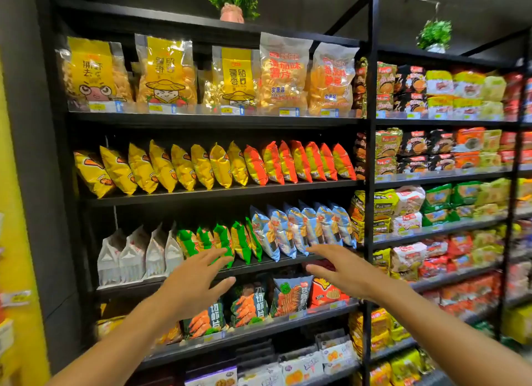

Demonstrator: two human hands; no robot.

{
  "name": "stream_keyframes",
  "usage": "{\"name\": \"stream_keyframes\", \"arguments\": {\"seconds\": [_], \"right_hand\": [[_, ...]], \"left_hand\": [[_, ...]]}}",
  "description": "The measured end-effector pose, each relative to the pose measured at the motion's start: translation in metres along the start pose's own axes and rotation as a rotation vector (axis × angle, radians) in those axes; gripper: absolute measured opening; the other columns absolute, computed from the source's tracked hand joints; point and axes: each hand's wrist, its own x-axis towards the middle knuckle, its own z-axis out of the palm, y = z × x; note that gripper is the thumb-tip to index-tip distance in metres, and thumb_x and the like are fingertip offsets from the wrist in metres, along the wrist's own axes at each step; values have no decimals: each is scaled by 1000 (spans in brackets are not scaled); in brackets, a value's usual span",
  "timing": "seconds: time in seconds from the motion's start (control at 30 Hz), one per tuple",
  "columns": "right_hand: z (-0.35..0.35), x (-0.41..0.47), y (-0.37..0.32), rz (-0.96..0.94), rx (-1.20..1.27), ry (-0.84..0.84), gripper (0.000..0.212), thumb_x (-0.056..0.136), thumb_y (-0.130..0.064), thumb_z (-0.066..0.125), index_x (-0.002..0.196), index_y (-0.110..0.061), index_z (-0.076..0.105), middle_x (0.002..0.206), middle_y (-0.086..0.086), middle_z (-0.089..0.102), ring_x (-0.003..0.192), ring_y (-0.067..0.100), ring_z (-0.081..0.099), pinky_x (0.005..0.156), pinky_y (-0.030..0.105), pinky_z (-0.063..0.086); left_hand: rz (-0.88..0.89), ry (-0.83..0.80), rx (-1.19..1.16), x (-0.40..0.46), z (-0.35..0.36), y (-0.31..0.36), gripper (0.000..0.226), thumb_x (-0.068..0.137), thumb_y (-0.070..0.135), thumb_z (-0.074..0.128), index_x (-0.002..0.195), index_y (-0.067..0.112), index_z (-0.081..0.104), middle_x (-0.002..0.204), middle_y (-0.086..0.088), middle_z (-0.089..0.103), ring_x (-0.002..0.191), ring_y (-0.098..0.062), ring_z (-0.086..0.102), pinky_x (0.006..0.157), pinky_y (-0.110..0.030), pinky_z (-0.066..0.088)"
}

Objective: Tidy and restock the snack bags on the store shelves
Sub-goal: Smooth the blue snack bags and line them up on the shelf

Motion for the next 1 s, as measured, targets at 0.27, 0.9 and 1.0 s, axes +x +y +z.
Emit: {"name": "stream_keyframes", "arguments": {"seconds": [0.27,0.9,1.0], "right_hand": [[22,10,105,103,-20,-13,69,97,-70,44,158,-39,32,163,-15,33,151,7,27,121,33,29],[25,119,394,173,125,-28,65,100,-63,49,158,-37,33,164,-10,33,152,13,27,122,39,31],[45,142,424,174,121,-43,65,100,-63,49,157,-38,32,164,-11,33,152,13,28,122,39,32]], "left_hand": [[151,-31,-6,80,67,54,114,66,85,-19,163,35,14,171,15,4,158,-10,1,119,-24,-5],[205,32,83,366,229,195,111,77,82,-21,164,26,20,172,4,6,160,-25,5,117,-37,-15],[135,-55,75,397,266,194,96,85,76,-4,165,27,14,173,3,-2,160,-24,-3,113,-34,-23]]}}
